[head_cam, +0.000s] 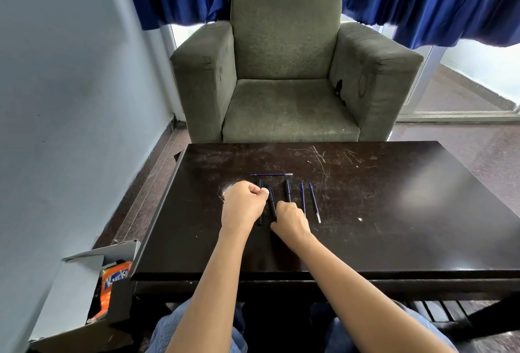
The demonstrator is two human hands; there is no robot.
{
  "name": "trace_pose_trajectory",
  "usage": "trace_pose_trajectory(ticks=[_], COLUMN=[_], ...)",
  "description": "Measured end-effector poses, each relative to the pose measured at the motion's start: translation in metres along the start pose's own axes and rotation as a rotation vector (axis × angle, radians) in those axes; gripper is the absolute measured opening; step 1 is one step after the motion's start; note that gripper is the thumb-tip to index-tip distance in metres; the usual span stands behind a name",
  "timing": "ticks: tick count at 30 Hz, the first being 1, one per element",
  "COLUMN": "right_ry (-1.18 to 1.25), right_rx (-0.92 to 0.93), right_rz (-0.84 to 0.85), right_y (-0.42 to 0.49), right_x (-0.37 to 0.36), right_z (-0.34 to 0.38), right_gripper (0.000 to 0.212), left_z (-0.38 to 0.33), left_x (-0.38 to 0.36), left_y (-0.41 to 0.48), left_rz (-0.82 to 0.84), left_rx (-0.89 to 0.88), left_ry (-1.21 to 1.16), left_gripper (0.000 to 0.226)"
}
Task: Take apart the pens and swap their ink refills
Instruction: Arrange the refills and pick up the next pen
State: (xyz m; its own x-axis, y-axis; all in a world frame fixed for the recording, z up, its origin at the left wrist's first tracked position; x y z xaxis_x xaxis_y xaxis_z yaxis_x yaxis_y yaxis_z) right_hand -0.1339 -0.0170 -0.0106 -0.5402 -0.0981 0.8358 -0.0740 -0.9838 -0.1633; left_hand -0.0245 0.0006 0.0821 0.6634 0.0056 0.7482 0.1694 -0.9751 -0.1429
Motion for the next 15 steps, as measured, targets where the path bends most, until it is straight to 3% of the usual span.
trace_pose_trajectory(ticks=[5,9,15], right_ry=[0.157,0.496,0.980], right_rx=[-0.060,0.006,0.166], right_rz=[-0.078,-0.150,0.116], right_y=[0.002,0.002,-0.016], right_x=[0.019,0.041,0.061], right_z=[0.000,0.009,0.034], right_gripper=[0.025,0.018,0.020], left_z=[-0.001,-0.002,-0.003], left_x=[0.001,0.004,0.004], left_y=[-0.001,0.001,0.009], left_rz=[-0.011,-0.035,-0.105], left_rx=[0.005,0.004,-0.018], left_ry=[-0.010,-0.066,-0.224], left_gripper=[0.026,0.022,0.047])
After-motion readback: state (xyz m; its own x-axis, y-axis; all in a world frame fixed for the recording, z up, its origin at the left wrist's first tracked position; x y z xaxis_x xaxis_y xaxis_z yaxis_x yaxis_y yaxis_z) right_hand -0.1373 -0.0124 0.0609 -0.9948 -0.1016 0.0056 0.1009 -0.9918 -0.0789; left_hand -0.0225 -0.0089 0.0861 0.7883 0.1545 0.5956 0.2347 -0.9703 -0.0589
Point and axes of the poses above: each hand's wrist, its own y-axis towards the middle knuckle, its own x-axis out of the back of the hand, z = x × y, the point moved 2 cm from there along y, towards the middle knuckle, and after that the axes turned 9 degrees about y, right-handed, at the moved point
